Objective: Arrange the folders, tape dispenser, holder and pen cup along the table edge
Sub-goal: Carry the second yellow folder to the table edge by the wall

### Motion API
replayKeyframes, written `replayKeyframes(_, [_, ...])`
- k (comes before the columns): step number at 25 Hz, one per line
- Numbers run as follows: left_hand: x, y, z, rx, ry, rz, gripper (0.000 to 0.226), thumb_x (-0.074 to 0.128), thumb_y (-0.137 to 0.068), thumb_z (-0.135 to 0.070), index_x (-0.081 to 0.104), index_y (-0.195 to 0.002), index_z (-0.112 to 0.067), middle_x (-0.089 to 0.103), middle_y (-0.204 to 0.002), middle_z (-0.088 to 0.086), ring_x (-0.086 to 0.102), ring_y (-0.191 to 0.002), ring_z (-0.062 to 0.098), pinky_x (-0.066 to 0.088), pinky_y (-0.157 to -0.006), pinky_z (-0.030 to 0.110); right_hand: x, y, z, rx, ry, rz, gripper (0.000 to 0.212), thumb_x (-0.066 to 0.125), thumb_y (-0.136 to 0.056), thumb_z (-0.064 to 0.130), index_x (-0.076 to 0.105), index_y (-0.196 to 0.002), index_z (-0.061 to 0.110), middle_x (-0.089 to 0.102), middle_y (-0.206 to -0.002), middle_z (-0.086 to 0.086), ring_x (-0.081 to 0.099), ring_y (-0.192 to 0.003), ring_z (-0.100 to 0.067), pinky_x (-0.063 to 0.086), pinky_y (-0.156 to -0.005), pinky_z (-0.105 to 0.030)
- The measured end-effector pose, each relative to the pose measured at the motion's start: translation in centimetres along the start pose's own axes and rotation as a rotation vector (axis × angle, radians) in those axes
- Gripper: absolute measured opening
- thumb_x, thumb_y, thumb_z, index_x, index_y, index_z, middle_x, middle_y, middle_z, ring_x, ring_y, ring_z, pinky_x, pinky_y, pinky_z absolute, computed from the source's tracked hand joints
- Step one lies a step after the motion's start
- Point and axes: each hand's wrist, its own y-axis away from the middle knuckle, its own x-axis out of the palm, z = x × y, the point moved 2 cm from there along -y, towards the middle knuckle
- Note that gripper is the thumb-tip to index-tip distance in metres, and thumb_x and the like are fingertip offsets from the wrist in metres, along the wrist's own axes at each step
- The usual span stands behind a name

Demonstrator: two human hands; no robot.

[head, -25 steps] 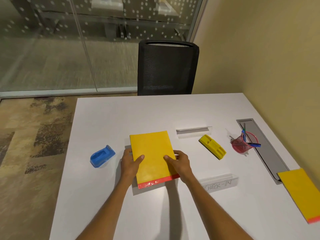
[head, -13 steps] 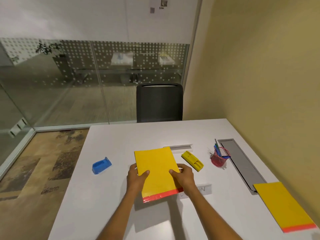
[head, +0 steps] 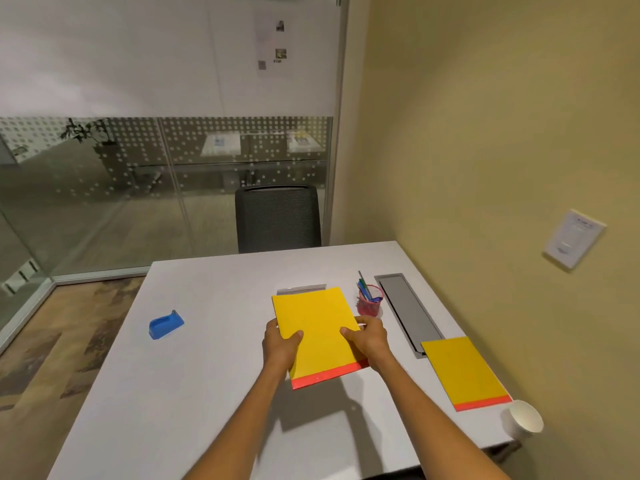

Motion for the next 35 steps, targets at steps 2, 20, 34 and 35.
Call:
replayKeyframes(2, [2.1, 0.4, -0.4, -0.01, 0.011, 0.03, 0.058, 0.069, -0.09, -0.012, 0.041, -0.141, -0.008, 0.057, -0.137, 0.018, 0.058, -0.119, 0.036, 0.049, -0.096, 0.042, -2.1, -0.2, -0.5, 0.014, 0.002, -0.02, 0.048, 0.079, -0.08, 0.02, 0.061, -0.121, 0.005, 0.065, -0.12, -0.016, 0.063, -0.106, -0.029, 0.052, -0.089, -0.037])
replayKeyframes(20, [27.6, -1.3, 1.5, -0.054, -0.205, 0.315, 0.022, 0.056, -0.094, -0.004, 0.063, -0.11, -0.017, 0.07, -0.108, 0.021, 0.068, -0.094, 0.038, 0.059, -0.082, 0.056, -23.6, -8.8, -11.8, 0.163, 0.018, -0.139, 0.053, 0.078, -0.081, 0.011, 0.056, -0.127, -0.002, 0.058, -0.132, -0.021, 0.054, -0.124, -0.031, 0.047, -0.103, -0.04])
replayKeyframes(34, [45.5, -2.3, 10.0, -0.318, -0.334, 0.145, 0.026, 0.057, -0.085, 0.007, 0.066, -0.108, -0.003, 0.069, -0.11, 0.022, 0.066, -0.1, 0.04, 0.058, -0.085, 0.053, -33.7, -19.6, -25.1, 0.21, 0.504, 0.086, 0.036, 0.069, -0.087, 0.019, 0.062, -0.115, -0.002, 0.065, -0.103, -0.015, 0.06, -0.098, -0.027, 0.046, -0.082, -0.033])
replayKeyframes(35, [45.9, -2.5, 10.3, -0.313, -0.334, 0.141, 0.031, 0.055, -0.085, 0.009, 0.067, -0.111, -0.002, 0.07, -0.111, 0.023, 0.067, -0.1, 0.041, 0.058, -0.085, 0.053, -33.7, -19.9, -25.7, 0.209, 0.519, 0.092, 0.037, 0.069, -0.087, 0.019, 0.061, -0.116, -0.003, 0.066, -0.11, -0.018, 0.061, -0.103, -0.031, 0.047, -0.086, -0.036])
